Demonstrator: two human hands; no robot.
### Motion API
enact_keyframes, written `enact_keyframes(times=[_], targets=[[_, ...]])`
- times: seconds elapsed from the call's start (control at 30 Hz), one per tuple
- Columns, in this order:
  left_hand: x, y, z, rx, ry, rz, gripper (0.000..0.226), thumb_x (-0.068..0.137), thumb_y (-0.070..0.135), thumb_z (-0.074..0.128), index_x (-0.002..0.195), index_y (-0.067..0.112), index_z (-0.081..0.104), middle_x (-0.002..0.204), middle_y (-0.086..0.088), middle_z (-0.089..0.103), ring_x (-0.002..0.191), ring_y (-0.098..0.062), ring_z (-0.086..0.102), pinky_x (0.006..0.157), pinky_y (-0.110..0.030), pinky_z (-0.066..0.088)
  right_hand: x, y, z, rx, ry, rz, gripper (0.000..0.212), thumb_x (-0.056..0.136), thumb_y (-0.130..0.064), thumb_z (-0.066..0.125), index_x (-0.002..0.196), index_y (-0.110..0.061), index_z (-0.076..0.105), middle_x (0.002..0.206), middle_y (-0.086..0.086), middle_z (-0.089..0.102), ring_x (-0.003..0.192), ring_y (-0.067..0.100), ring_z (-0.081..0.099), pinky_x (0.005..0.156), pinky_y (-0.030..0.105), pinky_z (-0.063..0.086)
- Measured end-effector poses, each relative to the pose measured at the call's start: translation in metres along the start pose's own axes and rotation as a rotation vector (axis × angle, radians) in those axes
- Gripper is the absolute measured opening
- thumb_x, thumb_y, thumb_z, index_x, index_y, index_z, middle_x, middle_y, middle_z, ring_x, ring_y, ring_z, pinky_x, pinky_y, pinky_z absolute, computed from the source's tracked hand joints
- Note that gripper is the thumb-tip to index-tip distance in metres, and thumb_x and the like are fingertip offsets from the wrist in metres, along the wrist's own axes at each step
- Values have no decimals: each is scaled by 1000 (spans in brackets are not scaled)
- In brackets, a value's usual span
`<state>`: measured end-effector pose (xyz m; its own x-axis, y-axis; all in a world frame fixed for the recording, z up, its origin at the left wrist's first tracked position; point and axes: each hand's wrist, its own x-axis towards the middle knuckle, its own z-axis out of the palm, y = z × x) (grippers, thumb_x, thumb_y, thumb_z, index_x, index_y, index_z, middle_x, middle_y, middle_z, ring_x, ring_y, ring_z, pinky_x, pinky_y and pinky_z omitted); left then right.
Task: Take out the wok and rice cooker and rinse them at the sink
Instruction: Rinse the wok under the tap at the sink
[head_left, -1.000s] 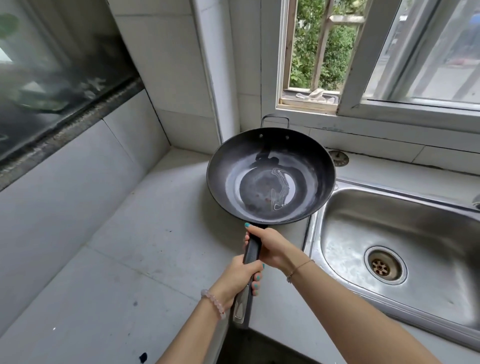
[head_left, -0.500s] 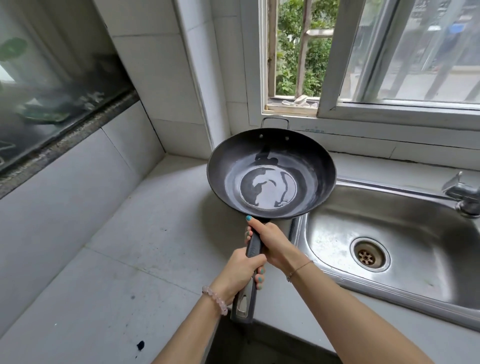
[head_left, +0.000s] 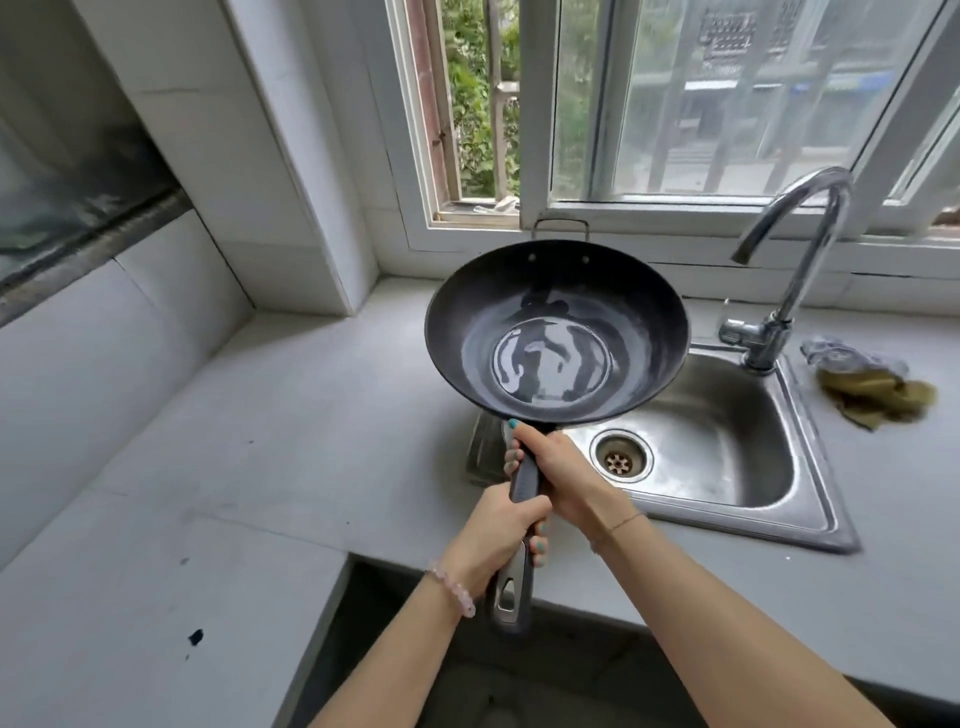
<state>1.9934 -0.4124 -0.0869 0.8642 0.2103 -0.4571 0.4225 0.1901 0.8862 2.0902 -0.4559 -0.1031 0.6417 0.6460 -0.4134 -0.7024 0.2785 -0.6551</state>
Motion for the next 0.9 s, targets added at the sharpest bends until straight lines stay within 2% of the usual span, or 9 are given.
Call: enact_keyframes(times=[0.4,0.9], targets=[[1,-31,90,16,-37,-57,21,84,-2,43,67,10,42,53,-3,40,36,-10,40,38,-21,38,-50,-18,-84,53,109,5,22,96,-7,48,76,-12,41,60,1,38,43,5,39,41,16,37],[5,-57,99,9,13,-106,18,86,-2,44,72,8,45,51,-3,43,37,-11,42,39,-24,41,-41,5,-112,24,131,149,24,95,-11,51,73,-11,43,55,0,41,41,6,41,40,16,39]])
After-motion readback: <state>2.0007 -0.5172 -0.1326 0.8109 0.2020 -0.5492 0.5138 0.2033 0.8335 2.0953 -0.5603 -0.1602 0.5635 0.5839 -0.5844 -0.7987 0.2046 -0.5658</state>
